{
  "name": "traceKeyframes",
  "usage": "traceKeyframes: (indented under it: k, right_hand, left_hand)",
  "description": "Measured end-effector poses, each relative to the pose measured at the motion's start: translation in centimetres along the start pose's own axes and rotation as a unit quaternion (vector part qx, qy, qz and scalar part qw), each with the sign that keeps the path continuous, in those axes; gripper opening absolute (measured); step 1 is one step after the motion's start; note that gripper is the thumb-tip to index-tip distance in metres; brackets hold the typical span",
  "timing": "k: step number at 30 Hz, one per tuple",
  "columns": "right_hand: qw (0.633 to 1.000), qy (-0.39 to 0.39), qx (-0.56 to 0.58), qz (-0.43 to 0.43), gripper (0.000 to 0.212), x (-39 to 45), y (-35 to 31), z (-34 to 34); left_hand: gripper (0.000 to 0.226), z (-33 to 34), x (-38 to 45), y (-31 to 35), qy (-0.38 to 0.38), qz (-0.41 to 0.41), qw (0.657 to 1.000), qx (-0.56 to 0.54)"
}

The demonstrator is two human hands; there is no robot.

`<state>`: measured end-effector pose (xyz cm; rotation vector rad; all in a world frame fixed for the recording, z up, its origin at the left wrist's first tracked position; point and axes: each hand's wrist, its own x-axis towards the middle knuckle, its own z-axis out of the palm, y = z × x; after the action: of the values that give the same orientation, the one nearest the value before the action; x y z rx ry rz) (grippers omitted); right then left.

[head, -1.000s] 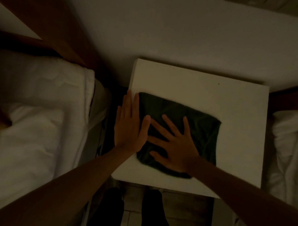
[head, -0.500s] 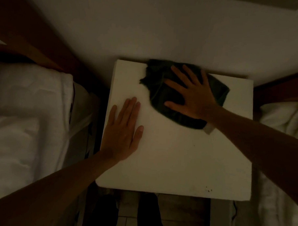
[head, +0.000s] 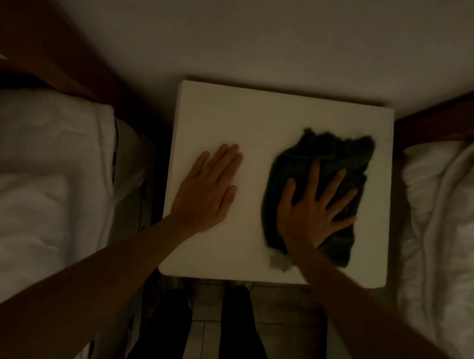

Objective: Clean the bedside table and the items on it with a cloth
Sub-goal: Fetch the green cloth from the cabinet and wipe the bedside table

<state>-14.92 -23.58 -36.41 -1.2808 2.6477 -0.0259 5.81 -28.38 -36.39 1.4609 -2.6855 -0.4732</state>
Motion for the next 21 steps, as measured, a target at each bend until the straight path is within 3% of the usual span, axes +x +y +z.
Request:
traceKeyframes:
  k: [3, 6, 8, 11, 13, 15, 21]
  right_hand:
    - [0.996, -0.026, -0.006, -0.088, 0.067, -6.3, 0.9, 0.9]
    - [0.969, -0.048, -0.028, -0.24, 0.064, -9.6, 1.3, 1.4]
    - [0.929, -0.056, -0.035, -0.364, 0.059, -8.0, 0.9, 1.3]
    - [0.834, -0.052, -0.04, -0.548, 0.057, -1.8, -0.1, 0.5]
    - [0.792, -0.037, -0.045, -0.608, 0.055, 2.9, -0.6, -0.1]
    - [0.799, -0.014, -0.063, -0.597, 0.054, 7.0, -0.9, -0.5]
    - [0.928, -0.002, -0.104, -0.357, 0.062, 16.1, 1.7, -2.7]
  left_hand:
    - [0.061, 0.0, 0.0, 0.0, -0.005, -0.027, 1.0, 0.0]
    - [0.064, 0.0, -0.1, 0.0, 0.002, -0.05, 0.999, -0.011]
    - [0.065, -0.1, -0.1, 0.0, 0.007, -0.043, 0.999, -0.013]
    - [0.067, -0.1, -0.2, 0.2, 0.011, -0.049, 0.998, -0.03]
    - [0.069, -0.1, -0.1, 0.2, 0.013, -0.06, 0.998, -0.03]
    - [0.07, -0.3, -0.1, 0.2, 0.019, -0.053, 0.998, -0.017]
    - [0.072, -0.4, 0.0, 0.1, 0.011, -0.053, 0.999, 0.004]
